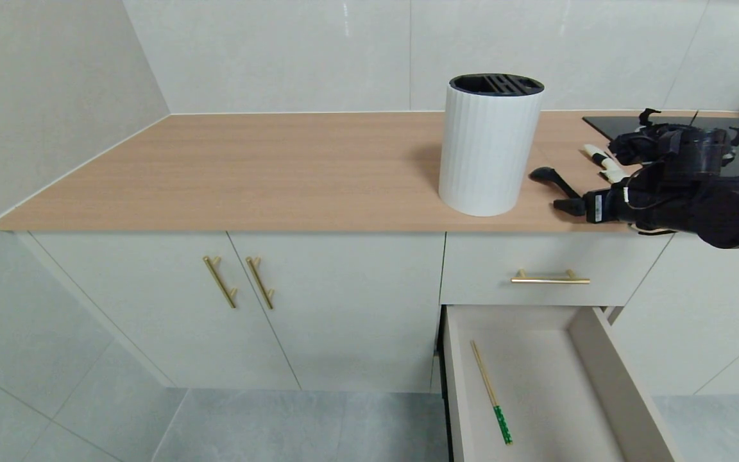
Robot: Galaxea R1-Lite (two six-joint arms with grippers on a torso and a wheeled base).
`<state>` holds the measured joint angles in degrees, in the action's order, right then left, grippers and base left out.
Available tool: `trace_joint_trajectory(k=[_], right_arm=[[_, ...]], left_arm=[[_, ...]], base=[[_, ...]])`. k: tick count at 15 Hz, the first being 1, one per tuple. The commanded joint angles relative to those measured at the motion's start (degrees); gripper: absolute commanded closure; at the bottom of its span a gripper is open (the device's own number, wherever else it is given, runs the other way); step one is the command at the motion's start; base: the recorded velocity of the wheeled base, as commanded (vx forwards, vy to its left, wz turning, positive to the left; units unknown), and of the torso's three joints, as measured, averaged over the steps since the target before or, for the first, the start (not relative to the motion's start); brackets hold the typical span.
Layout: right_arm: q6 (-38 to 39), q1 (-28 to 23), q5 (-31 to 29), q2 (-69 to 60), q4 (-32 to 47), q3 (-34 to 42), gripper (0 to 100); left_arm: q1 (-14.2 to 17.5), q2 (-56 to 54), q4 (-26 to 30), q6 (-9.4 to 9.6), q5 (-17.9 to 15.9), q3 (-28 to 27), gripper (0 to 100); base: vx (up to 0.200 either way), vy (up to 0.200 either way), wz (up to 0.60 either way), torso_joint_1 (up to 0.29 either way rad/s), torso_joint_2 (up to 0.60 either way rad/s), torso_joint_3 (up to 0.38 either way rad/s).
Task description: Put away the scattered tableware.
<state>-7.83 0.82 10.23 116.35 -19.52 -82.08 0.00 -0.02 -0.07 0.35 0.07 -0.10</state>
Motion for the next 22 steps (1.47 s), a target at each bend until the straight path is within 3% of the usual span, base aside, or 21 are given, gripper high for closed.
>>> trace_joint_trajectory(k=[1, 3, 4, 17, 22], right_arm=[[0.0, 0.1, 0.0, 0.5, -0.1, -0.5, 0], [0.1, 0.1, 0.0, 0.9, 0.1, -0.9, 0], [0.1, 0.1, 0.0, 1.0, 0.1, -0.9, 100], [2.4, 0.2, -1.0, -2.4, 0.2, 0.9, 100], [9.1, 1.4, -1.8, -19.1, 0.4, 14.7, 100]], left_arm=[[0.0, 0.0, 0.0, 0.0, 0.0, 0.0, 0], [0.0, 0.0, 0.0, 0.0, 0.0, 0.0, 0], [0.0, 0.0, 0.0, 0.0, 0.0, 0.0, 0], [0.0, 0.0, 0.0, 0.0, 0.0, 0.0, 0], [0.0, 0.0, 0.0, 0.0, 0.0, 0.0, 0]], base=[[0.0, 0.0, 0.0, 0.0, 0.0, 0.0], [0.0, 0.0, 0.0, 0.0, 0.0, 0.0], [0.0, 0.0, 0.0, 0.0, 0.0, 0.0], [0.0, 0.0, 0.0, 0.0, 0.0, 0.0], [0.0, 0.0, 0.0, 0.0, 0.0, 0.0]])
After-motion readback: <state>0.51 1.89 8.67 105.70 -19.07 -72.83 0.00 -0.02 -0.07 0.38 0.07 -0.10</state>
